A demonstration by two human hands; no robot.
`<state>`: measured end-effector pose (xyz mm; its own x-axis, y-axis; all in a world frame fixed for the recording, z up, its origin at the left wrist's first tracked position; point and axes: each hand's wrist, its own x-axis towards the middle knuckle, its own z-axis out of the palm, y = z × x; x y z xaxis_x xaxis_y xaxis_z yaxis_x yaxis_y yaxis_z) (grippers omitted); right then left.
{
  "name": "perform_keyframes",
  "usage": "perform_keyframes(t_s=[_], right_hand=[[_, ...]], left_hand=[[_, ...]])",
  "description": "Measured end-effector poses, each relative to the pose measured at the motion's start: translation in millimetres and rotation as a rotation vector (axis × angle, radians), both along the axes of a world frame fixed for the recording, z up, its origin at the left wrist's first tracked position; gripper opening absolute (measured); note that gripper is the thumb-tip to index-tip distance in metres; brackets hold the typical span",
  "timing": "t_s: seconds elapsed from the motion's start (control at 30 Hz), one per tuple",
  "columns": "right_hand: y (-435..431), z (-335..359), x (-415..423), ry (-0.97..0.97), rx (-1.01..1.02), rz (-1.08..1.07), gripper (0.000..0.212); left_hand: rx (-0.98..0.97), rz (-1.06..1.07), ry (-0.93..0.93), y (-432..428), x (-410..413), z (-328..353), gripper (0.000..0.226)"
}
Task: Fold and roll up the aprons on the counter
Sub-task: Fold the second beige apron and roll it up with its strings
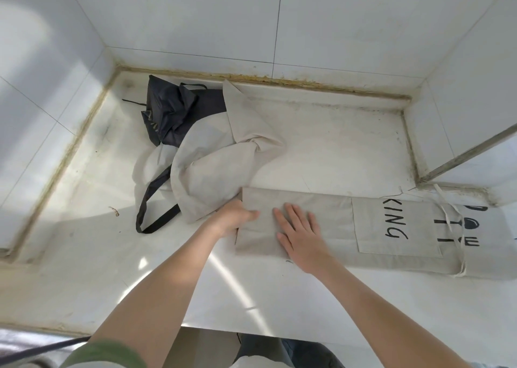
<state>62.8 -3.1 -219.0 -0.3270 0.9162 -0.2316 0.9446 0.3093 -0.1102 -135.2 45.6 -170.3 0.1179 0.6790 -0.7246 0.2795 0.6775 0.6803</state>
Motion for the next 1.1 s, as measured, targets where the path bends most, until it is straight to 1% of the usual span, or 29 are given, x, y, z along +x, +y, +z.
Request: perform_keyframes(t_s=[0.03,0.1,0.17,0.2,0.27,0.3,0.33,0.4,0.43,0.5,0.53,0.57,0.63,0.67,0.73,0.8,0.83,0.87,0.93,0.97,1.03,1.07,1.1], right_hand=[[1,0,-4,-0.002,-0.014,0.006,0.056],[3,-2,-10,-0.010,-0.006,0.008,0.059],[7,3,-15,0.025,-0.073,0.000,0.064],[9,6,-18,0.085,-0.106,-0.031,0.061],[13,18,-26,0.337,-0.132,-0.131,0.052],[15,27,-30,0.478,-0.161,-0.189,0.047],[18,30,-34,0.625,-0.243,-0.258,0.042],[19,40,-43,0.840,-0.509,-0.377,0.035],[17,43,-46,0.961,-0.653,-0.448,0.031],[16,52,-48,1.265,-0.907,-0.662,0.022],[15,56,-48,1.354,-0.993,-0.733,0.024],[16,57,-46,1.401,-1.034,-0.749,0.030],[17,53,-41,1.398,-0.988,-0.698,0.043],[18,53,-39,1.408,-0.980,-0.653,0.045],[17,50,-34,1.424,-0.986,-0.628,0.038],[13,44,-28,1.399,-0.945,-0.685,0.025],[12,42,-26,1.363,-0.888,-0.709,0.018],[11,42,-23,1.296,-0.812,-0.729,0.014],[9,45,-20,1.109,-0.660,-0.777,0.015],[9,44,-18,1.045,-0.609,-0.783,0.015],[8,43,-16,0.976,-0.569,-0.774,0.011],[8,43,-15,0.967,-0.546,-0.779,0.010],[10,44,-14,0.971,-0.518,-0.796,0.010]], left_hand=[[0.000,0.002,-0.007,-1,-1,-1,0.028],[0.043,0.049,0.055,-3,-3,-3,0.029],[0.067,0.133,0.116,-4,-3,-3,0.041],[0.074,0.165,0.116,-5,-4,-3,0.045],[0.119,0.194,0.068,-7,-1,1,0.047],[0.131,0.206,0.047,-8,1,4,0.044],[0.149,0.223,0.025,-8,3,5,0.036],[0.182,0.248,0.004,-9,8,9,0.021],[0.196,0.252,-0.002,-9,11,11,0.022],[0.237,0.224,-0.011,-11,14,15,0.035],[0.264,0.184,-0.007,-12,15,16,0.038],[0.285,0.133,-0.006,-13,16,19,0.037],[0.337,0.021,0.003,-16,20,19,0.024],[0.355,-0.021,-0.003,-16,22,19,0.019],[0.339,-0.093,-0.025,-18,26,16,0.031],[0.314,-0.151,-0.014,-20,31,15,0.033],[0.343,-0.182,0.019,-21,33,13,0.030],[0.405,-0.227,0.092,-21,34,9,0.027],[0.575,-0.302,0.264,-22,33,1,0.027],[0.644,-0.338,0.314,-23,33,-2,0.029],[0.719,-0.392,0.337,-25,30,-3,0.034],[0.730,-0.417,0.316,-28,30,-3,0.041],[0.724,-0.442,0.292,-31,28,-2,0.054]])
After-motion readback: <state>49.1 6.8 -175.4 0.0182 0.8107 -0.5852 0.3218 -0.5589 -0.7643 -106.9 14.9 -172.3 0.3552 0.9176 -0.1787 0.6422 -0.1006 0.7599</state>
